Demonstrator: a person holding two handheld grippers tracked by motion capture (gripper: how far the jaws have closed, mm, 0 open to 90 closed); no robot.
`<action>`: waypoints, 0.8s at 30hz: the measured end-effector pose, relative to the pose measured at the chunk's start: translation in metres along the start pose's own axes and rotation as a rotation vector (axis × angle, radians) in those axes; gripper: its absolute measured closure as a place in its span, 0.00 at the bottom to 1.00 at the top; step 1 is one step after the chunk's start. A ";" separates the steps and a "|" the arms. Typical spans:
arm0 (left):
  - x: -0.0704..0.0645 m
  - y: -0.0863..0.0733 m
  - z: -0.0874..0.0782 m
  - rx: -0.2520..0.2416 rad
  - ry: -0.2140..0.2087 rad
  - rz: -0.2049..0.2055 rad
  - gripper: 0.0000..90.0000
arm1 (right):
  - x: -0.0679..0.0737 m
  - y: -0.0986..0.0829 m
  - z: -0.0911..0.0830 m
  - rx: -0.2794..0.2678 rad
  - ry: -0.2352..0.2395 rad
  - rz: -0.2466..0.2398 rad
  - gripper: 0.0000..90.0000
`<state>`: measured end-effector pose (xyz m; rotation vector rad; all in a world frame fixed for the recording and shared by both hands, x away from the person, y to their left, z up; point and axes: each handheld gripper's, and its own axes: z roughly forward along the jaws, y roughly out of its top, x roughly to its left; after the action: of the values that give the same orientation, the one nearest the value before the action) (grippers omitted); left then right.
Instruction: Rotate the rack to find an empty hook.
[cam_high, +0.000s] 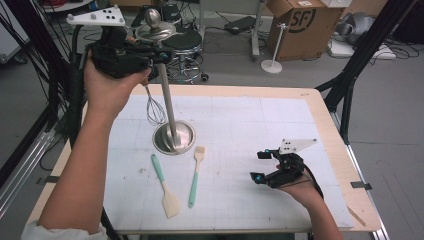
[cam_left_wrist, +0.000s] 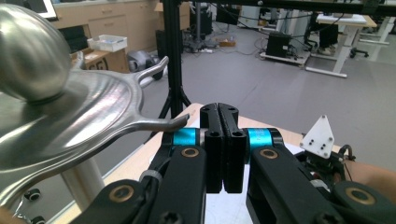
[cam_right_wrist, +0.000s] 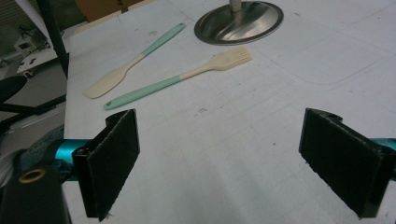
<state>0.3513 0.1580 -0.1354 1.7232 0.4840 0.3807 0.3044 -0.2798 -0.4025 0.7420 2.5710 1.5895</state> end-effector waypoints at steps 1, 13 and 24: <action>0.001 0.000 -0.002 -0.006 0.006 -0.002 0.99 | 0.000 0.000 0.000 0.001 0.000 -0.002 0.13; 0.004 -0.003 -0.014 -0.040 0.037 -0.013 0.99 | 0.001 0.000 0.000 -0.002 -0.001 -0.007 0.13; 0.013 -0.015 -0.030 -0.060 0.078 -0.044 0.99 | 0.001 0.000 0.000 -0.001 -0.002 -0.008 0.13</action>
<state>0.3459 0.1930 -0.1438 1.6417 0.5606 0.4278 0.3038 -0.2789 -0.4022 0.7323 2.5686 1.5873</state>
